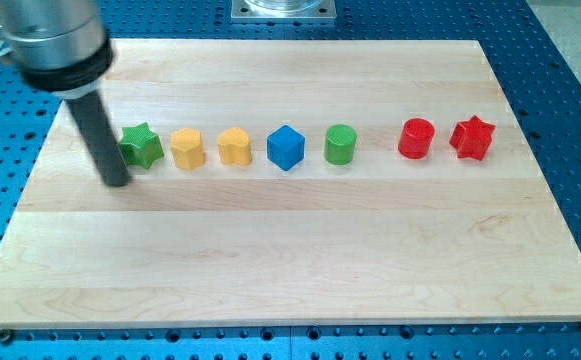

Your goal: Place the blue triangle to the left of the green star

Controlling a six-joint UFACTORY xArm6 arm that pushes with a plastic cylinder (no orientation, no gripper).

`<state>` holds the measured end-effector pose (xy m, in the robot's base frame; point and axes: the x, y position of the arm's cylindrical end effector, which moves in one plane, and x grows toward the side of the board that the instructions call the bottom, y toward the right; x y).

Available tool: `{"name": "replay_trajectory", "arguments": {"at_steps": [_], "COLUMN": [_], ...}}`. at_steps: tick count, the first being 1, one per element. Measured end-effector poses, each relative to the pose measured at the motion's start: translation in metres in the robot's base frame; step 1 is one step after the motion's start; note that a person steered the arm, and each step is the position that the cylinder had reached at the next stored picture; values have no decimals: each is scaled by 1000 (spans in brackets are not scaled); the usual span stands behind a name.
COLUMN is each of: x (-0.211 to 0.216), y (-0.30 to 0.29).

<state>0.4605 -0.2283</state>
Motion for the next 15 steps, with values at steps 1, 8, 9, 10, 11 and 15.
{"name": "replay_trajectory", "arguments": {"at_steps": [1, 8, 9, 10, 11, 15], "x": [-39, -144, -181, -181, -160, -110], "y": [-65, 31, 44, 59, 91, -5]}}
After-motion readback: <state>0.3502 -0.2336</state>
